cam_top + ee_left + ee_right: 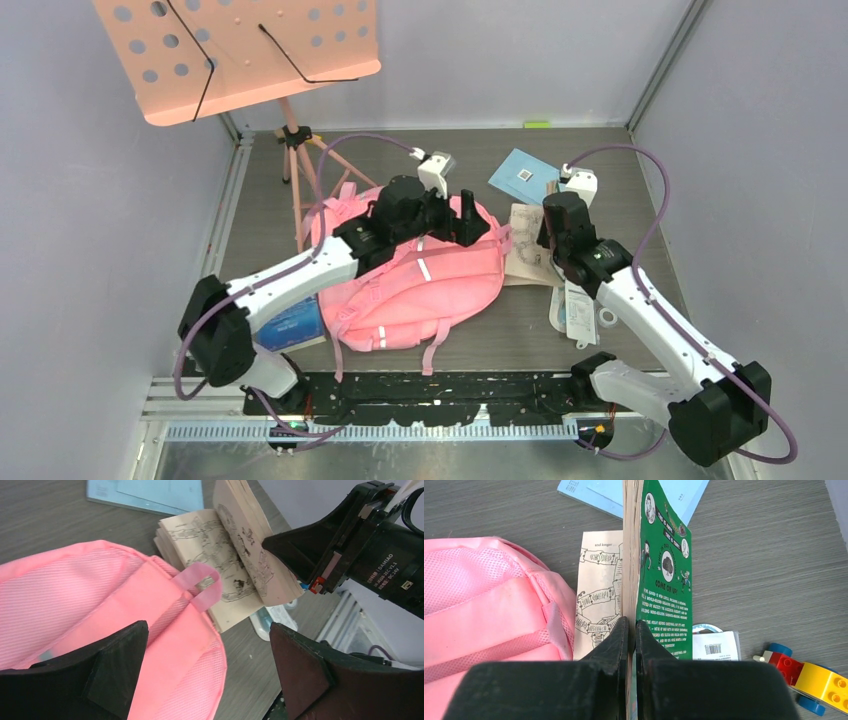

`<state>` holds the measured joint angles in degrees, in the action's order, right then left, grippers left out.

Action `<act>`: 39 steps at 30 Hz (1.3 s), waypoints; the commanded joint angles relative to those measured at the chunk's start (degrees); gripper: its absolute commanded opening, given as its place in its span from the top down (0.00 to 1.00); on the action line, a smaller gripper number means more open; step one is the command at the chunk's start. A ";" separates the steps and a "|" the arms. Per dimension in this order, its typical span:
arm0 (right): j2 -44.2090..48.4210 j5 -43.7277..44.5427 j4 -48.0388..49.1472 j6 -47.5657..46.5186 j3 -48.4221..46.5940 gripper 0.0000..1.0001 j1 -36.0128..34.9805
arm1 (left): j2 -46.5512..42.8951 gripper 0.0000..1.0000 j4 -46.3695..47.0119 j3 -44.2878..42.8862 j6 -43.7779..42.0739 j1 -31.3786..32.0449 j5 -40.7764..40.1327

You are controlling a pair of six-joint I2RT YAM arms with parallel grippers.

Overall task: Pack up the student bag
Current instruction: Pick up the book from the center of the board.

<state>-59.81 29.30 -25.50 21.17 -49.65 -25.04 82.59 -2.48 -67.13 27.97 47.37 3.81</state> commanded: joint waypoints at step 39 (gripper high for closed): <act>3.45 0.17 5.86 6.74 3.15 0.99 0.35 | 33.76 0.11 44.40 -6.65 9.65 12.90 4.11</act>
<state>-58.13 28.64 -24.69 27.40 -45.98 -24.88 115.70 38.52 -71.42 37.08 59.94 11.55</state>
